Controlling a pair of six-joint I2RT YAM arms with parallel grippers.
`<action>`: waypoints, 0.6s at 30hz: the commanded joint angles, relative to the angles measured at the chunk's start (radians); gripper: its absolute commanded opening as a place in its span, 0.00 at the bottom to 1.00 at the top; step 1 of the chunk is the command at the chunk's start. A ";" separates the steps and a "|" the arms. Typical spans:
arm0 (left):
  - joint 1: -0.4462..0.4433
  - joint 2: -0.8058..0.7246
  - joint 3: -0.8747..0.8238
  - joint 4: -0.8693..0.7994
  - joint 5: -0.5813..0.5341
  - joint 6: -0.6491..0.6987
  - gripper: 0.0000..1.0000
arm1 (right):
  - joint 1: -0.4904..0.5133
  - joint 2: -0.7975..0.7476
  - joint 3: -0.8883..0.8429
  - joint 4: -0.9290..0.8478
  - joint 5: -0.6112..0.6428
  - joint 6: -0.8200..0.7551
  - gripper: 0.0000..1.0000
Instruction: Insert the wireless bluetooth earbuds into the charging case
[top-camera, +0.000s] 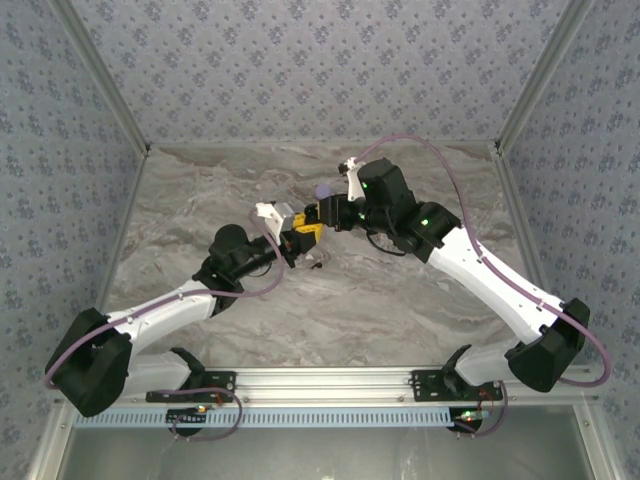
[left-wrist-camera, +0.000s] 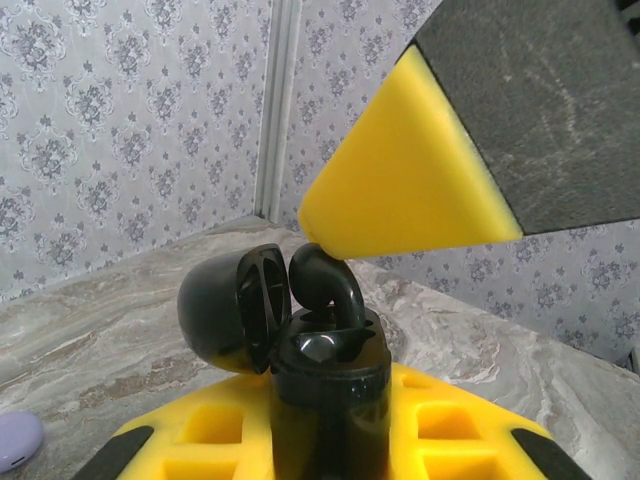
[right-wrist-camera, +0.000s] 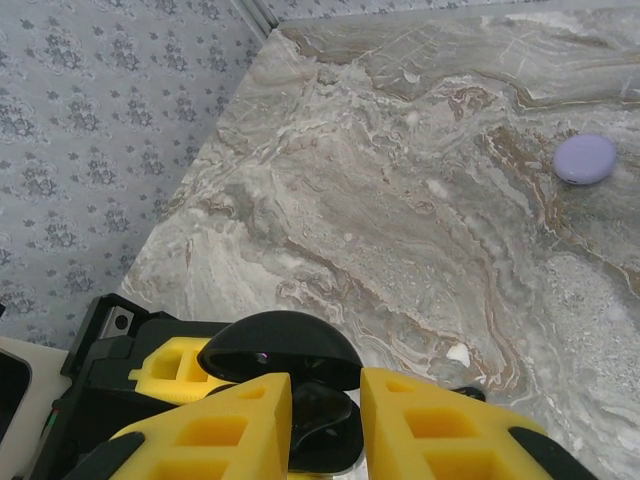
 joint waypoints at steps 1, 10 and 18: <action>-0.006 -0.017 0.034 0.053 0.030 0.018 0.21 | -0.006 0.012 0.031 -0.038 0.006 -0.008 0.25; -0.007 -0.016 0.040 0.044 0.039 0.024 0.21 | -0.009 0.019 0.039 -0.066 -0.006 -0.007 0.29; -0.006 -0.018 0.041 0.050 0.045 0.025 0.21 | -0.009 0.041 0.060 -0.097 -0.045 -0.014 0.28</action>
